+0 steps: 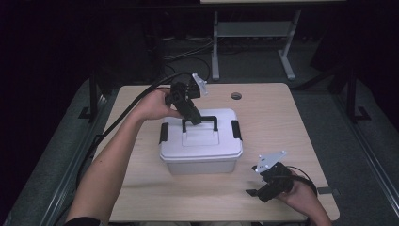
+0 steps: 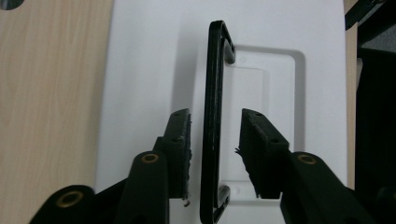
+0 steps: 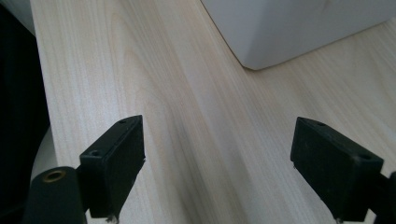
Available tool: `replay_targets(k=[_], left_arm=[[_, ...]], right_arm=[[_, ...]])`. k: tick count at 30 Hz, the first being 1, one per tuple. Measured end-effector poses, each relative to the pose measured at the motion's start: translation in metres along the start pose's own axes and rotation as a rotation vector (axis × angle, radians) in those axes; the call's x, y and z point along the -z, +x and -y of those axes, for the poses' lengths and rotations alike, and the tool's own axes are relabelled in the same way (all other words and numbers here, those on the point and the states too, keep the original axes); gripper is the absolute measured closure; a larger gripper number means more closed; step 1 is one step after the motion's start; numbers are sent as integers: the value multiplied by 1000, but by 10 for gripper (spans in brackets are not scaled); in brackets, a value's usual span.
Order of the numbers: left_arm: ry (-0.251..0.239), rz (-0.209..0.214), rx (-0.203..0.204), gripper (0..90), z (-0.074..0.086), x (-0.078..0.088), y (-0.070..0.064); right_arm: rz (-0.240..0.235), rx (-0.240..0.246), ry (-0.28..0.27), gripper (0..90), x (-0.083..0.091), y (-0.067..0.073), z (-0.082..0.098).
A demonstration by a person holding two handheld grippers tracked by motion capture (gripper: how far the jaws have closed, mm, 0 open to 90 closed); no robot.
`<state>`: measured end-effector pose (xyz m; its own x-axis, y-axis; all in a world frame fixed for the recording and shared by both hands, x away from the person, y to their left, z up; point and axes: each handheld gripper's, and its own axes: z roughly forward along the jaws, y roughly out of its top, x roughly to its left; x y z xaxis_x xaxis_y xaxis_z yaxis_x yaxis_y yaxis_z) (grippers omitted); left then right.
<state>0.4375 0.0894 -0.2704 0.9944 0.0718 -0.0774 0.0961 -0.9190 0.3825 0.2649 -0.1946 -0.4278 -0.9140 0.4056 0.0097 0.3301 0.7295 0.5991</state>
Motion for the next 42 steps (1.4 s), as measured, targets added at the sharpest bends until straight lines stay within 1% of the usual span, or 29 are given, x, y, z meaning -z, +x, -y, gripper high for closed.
replay_targets(k=[1,2,4,5,9,14,15,16,18,21,24,26,28,31,32,35,37,38,42], left_arm=[[-5,0,-1,617,1,1,0],[-7,2,6,616,1,1,0],[-2,-4,1,609,1,3,0],[-11,-5,4,607,2,3,0],[-3,-6,2,602,2,4,-1],[-13,-6,5,597,5,8,-2],[-9,-9,3,596,6,9,-2],[-7,-9,12,594,7,10,-2],[-8,-16,9,592,8,11,-3],[-18,-17,12,588,11,14,-4],[-18,-25,17,567,13,16,-4],[-21,-31,15,559,15,17,-4],[-31,-36,18,550,17,19,-5],[-28,-46,21,531,19,20,-7],[-23,-48,16,528,19,21,-7],[-45,-47,21,525,22,24,-8],[-41,-50,28,517,24,25,-9],[-38,-52,24,515,25,25,-8],[-57,-52,35,509,30,26,-9]], right_arm=[[-1,-1,0,172,0,0,0],[-2,-2,0,171,0,0,0],[-2,-2,2,172,-1,0,0],[-3,-3,3,172,-1,0,0],[-4,-9,5,171,-1,-1,2],[-2,-8,10,171,-3,-2,2],[-3,-6,8,171,-3,-1,1],[-3,-6,8,171,-4,-1,1],[-3,-8,10,172,-4,-1,1],[-2,-9,9,171,-4,-1,1],[0,-9,5,171,-3,-1,1],[-1,-13,11,171,-4,-1,1],[-2,-10,12,169,-5,-1,1],[-1,-11,12,163,-6,0,0],[0,-7,12,163,-6,-1,0],[-10,-15,12,163,-7,0,0],[-12,-14,11,160,-8,0,0],[-12,-13,12,158,-8,1,0],[-9,-10,7,151,-8,1,0]])
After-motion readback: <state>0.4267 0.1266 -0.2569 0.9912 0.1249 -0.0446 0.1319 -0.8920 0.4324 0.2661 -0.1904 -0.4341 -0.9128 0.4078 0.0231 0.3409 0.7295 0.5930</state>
